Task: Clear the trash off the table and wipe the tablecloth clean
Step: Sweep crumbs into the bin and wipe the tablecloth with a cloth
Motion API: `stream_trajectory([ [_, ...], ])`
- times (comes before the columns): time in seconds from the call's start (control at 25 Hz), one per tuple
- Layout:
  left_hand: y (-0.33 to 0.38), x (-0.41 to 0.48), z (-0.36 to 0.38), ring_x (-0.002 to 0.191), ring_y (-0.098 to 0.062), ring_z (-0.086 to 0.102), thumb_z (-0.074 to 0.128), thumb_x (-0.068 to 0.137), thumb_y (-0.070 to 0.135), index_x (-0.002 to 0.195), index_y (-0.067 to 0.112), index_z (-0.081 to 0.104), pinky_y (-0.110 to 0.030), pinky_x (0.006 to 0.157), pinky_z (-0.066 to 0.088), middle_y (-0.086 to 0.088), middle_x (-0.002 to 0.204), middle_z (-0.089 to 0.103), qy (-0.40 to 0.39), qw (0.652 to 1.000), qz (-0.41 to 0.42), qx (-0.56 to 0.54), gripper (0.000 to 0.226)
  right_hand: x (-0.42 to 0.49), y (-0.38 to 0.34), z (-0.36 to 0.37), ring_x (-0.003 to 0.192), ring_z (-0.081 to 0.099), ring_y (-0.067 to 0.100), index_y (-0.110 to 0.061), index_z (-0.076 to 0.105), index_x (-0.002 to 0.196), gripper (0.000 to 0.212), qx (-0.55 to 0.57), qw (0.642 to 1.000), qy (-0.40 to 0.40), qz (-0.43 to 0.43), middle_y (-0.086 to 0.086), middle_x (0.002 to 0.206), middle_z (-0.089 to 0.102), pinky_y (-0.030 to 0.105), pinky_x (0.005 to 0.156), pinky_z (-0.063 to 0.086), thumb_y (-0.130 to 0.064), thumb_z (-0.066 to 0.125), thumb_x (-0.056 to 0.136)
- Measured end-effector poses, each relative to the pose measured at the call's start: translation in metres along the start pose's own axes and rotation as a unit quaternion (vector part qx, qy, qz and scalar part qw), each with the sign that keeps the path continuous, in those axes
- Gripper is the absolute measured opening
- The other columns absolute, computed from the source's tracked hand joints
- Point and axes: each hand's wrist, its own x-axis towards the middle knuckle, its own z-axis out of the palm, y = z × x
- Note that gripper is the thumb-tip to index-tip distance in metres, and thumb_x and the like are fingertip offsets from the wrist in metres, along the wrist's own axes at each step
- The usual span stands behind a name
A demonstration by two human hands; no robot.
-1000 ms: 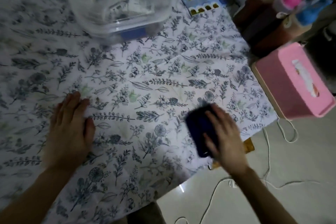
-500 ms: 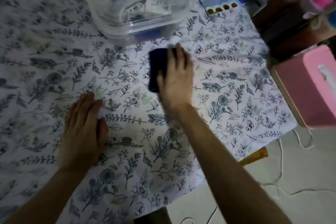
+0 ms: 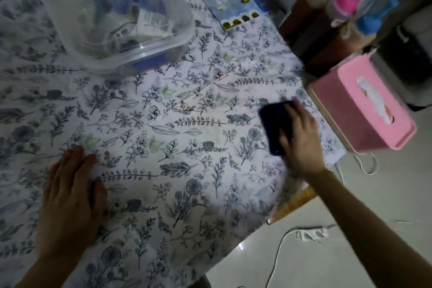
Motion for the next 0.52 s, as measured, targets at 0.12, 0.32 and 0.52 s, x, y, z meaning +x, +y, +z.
stream_trajectory([
  [0.12,0.001,0.001,-0.003,0.143,-0.034,0.027,0.031,0.091,0.033,0.137,0.002,0.043,-0.053,0.117,0.023,-0.02,0.151,0.035,-0.003,1.0,-0.009,0.006,0.057,0.052,0.017,0.008,0.13,0.033,0.045,-0.003,0.035,0.139,0.065,0.003,0.988,0.027,0.153,0.023,0.148,0.031,0.053,0.108,0.03,-0.037,0.038,0.084],
  [0.32,-0.001,-0.001,-0.002,0.144,-0.03,0.026,0.031,0.093,0.033,0.139,0.003,0.041,-0.049,0.118,0.021,-0.017,0.152,0.034,-0.011,1.0,-0.007,0.015,0.056,0.1,-0.078,0.04,0.134,0.029,0.042,-0.005,0.033,0.142,0.058,0.014,0.99,0.048,0.135,0.018,0.152,0.027,0.057,0.11,0.031,-0.029,0.046,0.09],
  [0.52,0.0,-0.002,-0.002,0.144,-0.03,0.027,0.032,0.092,0.032,0.137,0.002,0.043,-0.049,0.119,0.021,-0.017,0.151,0.035,-0.001,1.0,0.0,0.011,0.055,0.051,-0.205,0.052,0.142,0.021,0.024,-0.012,0.027,0.145,0.061,0.073,0.994,-0.011,-0.084,0.002,0.155,0.024,0.045,0.118,0.022,-0.032,0.045,0.09],
])
